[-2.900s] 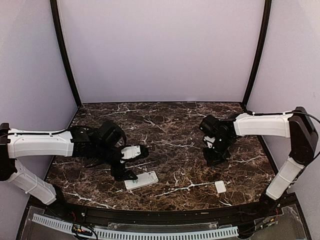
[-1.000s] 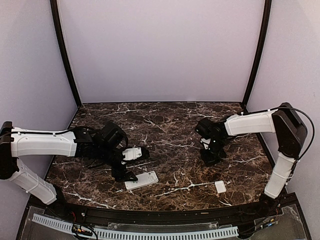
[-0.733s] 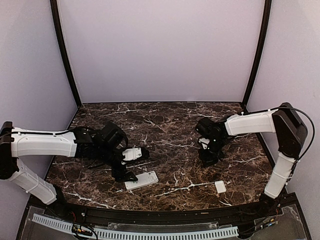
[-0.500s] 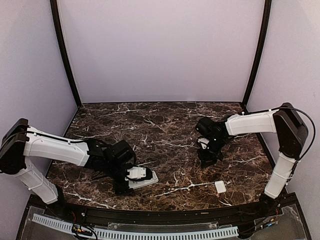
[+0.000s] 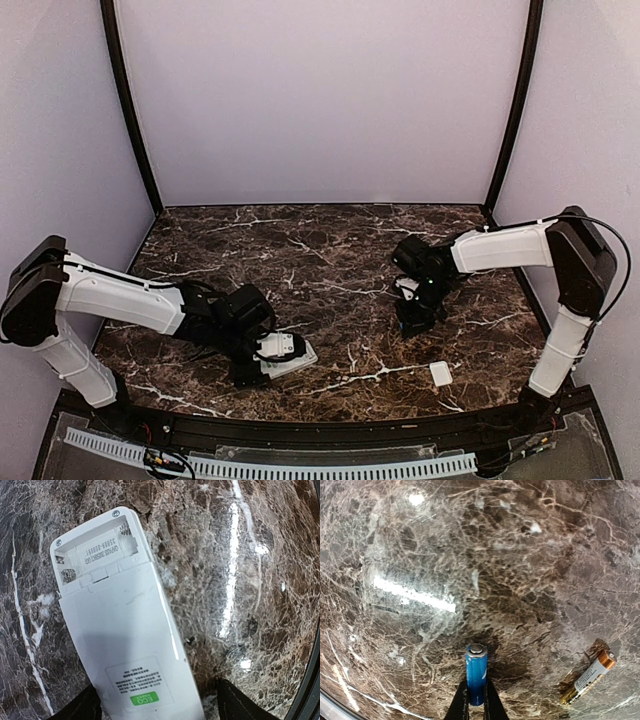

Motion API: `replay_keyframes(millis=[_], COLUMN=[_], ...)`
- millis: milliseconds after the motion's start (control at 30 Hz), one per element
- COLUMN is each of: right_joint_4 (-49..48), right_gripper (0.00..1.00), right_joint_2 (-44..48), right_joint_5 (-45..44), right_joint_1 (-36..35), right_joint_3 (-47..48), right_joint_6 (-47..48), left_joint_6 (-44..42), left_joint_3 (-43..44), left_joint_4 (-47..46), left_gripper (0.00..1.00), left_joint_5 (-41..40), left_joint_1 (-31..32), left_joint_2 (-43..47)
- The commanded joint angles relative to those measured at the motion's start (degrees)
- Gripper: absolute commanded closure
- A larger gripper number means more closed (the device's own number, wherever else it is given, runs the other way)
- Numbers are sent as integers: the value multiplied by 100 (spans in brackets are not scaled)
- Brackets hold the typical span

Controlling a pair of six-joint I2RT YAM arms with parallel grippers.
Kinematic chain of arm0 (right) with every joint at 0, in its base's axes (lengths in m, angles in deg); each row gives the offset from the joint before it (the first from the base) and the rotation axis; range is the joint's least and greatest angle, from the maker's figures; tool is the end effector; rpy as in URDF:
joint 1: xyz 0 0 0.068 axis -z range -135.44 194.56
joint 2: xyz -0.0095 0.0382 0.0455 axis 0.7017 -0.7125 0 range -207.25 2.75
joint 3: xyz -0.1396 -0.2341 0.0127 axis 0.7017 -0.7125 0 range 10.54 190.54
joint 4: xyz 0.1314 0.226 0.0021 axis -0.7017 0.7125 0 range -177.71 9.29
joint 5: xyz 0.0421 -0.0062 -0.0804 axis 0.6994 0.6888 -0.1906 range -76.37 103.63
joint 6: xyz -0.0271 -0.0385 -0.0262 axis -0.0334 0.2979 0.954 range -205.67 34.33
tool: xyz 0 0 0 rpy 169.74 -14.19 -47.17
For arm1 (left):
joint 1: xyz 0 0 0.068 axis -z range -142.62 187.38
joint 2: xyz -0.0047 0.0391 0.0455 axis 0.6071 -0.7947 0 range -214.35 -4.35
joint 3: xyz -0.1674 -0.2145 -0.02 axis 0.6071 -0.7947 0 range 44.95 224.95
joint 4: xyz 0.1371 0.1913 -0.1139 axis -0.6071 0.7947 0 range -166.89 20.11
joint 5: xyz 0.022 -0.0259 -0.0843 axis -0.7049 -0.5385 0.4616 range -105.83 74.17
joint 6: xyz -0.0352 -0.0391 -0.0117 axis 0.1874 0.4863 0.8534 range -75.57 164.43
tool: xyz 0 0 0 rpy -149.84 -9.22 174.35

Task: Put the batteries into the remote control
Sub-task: Move the remote control without batteries to the center of the board.

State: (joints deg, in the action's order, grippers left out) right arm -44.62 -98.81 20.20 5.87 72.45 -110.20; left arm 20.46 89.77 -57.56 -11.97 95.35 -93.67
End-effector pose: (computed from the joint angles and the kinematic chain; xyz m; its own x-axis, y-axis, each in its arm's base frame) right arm 0.2424 0.1992 0.1536 -0.9669 -0.2460 -0.0680 -0.2538 0.9546 0.1559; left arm 0.1475 -0.2404 0.1503 -0.0848 0.9000 -0.4275 0.9807 0.1513 0.1240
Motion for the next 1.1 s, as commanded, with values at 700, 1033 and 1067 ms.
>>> replay_keyframes(millis=[700, 1033, 1067], right_joint_4=[55, 57, 51], right_gripper=[100, 100, 100], right_joint_2=[318, 557, 570], right_joint_5=[70, 423, 420], right_joint_1=[-241, -248, -252], right_joint_3=[-308, -306, -321], right_joint_6=[-179, -251, -262], left_joint_6=[-223, -281, -259], left_joint_3=[77, 552, 560], left_joint_4=[325, 832, 843], left_gripper=[100, 100, 100], left_joint_5=[2, 196, 234], left_joint_1=[30, 30, 32], left_joint_2=[-382, -333, -196])
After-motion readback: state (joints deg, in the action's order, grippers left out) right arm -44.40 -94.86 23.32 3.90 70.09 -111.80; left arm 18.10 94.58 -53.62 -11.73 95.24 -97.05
